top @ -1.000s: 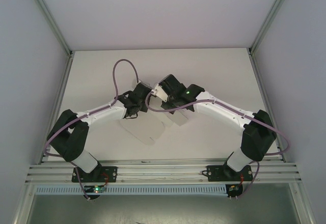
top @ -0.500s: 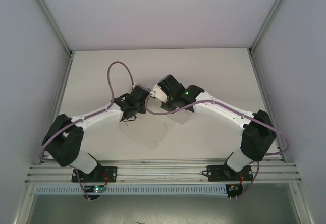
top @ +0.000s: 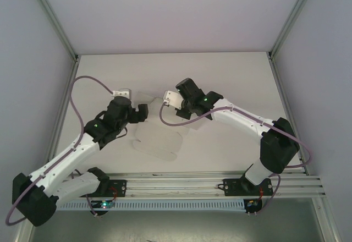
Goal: Assemble paper box
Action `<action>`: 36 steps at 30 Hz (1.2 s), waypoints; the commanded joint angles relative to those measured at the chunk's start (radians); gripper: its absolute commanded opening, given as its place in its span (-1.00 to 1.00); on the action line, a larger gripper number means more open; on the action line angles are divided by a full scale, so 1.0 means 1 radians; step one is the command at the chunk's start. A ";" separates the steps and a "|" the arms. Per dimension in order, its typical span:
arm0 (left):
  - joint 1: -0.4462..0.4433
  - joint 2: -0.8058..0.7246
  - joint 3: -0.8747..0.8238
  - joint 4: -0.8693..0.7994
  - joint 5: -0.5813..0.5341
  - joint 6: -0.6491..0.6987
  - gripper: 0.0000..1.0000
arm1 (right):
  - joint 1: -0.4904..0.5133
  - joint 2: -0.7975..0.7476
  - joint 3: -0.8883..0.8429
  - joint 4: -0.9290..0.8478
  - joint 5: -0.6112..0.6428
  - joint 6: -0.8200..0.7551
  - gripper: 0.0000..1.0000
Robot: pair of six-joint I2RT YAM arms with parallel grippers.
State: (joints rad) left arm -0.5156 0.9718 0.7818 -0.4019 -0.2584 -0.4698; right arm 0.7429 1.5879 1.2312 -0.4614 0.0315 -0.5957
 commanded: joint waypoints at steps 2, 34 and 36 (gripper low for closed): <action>0.093 -0.020 0.008 -0.176 -0.101 -0.117 0.99 | -0.001 -0.051 -0.056 0.079 0.009 -0.138 -1.00; 0.345 0.205 -0.029 0.077 0.123 -0.161 1.00 | 0.096 0.142 -0.406 0.906 0.488 -0.581 -1.00; 0.346 0.208 -0.029 0.076 0.122 -0.154 1.00 | 0.098 0.164 -0.412 0.927 0.493 -0.575 -1.00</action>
State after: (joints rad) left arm -0.1844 1.1694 0.7624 -0.3588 -0.1356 -0.6331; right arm 0.8276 1.7145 0.8509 0.4393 0.5045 -1.1778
